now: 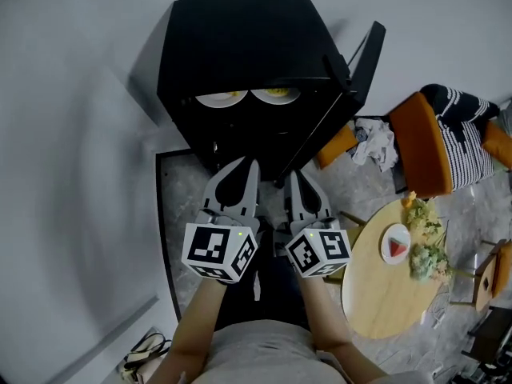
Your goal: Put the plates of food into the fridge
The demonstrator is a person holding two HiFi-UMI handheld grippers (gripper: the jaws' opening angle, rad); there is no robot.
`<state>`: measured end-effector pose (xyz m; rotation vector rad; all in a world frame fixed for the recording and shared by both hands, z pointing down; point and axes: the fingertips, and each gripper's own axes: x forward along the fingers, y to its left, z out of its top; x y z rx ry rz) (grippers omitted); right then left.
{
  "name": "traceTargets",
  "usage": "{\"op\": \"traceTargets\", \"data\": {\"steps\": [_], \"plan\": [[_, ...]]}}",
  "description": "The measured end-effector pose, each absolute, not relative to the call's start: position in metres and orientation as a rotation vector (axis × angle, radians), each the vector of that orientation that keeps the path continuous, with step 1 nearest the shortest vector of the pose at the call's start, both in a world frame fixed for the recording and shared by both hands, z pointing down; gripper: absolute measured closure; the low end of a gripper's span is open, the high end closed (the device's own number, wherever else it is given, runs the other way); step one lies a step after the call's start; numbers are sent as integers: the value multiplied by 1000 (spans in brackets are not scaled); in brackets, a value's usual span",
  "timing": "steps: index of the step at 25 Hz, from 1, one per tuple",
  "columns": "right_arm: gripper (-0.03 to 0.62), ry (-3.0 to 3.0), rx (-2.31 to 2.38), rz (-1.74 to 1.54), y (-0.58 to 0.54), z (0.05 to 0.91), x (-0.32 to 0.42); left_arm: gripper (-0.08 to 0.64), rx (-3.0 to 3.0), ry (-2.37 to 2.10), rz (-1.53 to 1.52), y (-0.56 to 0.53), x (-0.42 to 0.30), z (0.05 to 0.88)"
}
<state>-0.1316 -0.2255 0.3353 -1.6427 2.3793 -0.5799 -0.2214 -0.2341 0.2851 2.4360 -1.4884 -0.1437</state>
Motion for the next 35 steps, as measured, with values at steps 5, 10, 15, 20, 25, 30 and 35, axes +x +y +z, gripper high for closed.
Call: {"op": "traceTargets", "data": {"steps": [5,10,15,20,25,30,35], "plan": [[578,2286,-1741,-578,-180,337,-112,538,2471,-1377,-139,-200,-204,291],[578,2150,-1860,-587,-139,334,-69,538,2518,-1210,-84,-174,-160,294],[578,1939,-1999,-588,-107,340,-1,538,2510,-1006,-62,-159,-104,310],[578,1708,-2138,-611,-53,345,73,538,2511,-827,35,-133,-35,322],[578,1527,-2219,-692,4,368,156,537,2452,-667,154,-103,46,346],[578,1406,-2257,-792,48,403,227,537,2439,-602,270,-81,109,376],[578,1301,-2157,-989,73,446,266,537,2414,-591,369,-68,149,402]]}}
